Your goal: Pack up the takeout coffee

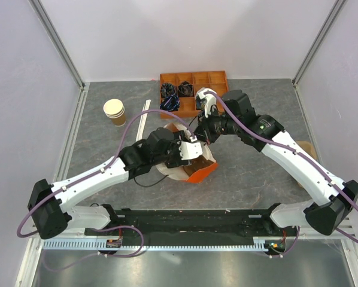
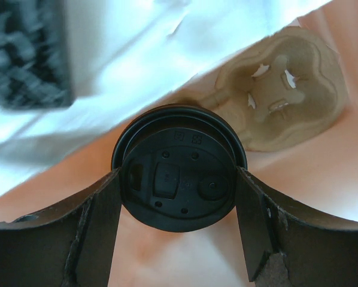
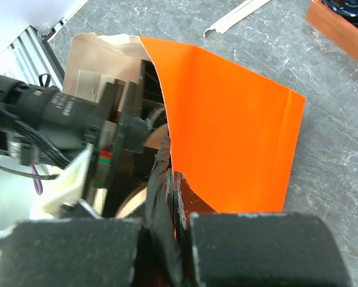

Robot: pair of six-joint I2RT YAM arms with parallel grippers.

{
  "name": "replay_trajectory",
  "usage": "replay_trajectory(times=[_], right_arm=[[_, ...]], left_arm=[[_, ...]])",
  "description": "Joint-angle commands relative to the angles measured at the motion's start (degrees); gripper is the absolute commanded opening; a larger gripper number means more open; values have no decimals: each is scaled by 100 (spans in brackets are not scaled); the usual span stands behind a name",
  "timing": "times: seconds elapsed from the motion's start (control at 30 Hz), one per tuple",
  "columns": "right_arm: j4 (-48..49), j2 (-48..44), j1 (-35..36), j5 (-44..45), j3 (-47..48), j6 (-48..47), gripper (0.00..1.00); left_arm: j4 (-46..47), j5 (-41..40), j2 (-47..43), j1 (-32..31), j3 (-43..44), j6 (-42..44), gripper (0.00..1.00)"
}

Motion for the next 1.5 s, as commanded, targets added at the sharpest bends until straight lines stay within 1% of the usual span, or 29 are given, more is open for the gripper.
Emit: replay_trajectory(times=[0.0, 0.27, 0.63, 0.67, 0.93, 1.1, 1.33, 1.43, 1.47], right_arm=[[145, 101, -121, -268, 2, 62, 0], [39, 232, -332, -540, 64, 18, 0], [-66, 408, -517, -778, 160, -175, 0], [-110, 443, -560, -778, 169, -193, 0], [-304, 584, -798, -725, 257, -360, 0], [-444, 681, -956, -734, 301, -492, 0], [-576, 716, -1123, -787, 275, -624, 0], [-611, 716, -1219, -839, 266, -624, 0], [-611, 725, -1246, -839, 266, -789, 0]], left_arm=[[471, -64, 203, 48, -92, 210, 15], [507, -47, 475, 206, -198, 377, 15], [270, 270, 756, 391, -93, 421, 13], [252, 426, 835, 443, -49, 412, 13], [85, 770, 1266, 628, 180, 403, 12], [-205, 955, 1565, 734, 426, 403, 12], [-802, 1017, 2250, 760, 1049, 386, 12], [-969, 1026, 2382, 778, 1199, 386, 12], [-987, 1026, 2470, 769, 1217, 386, 12]])
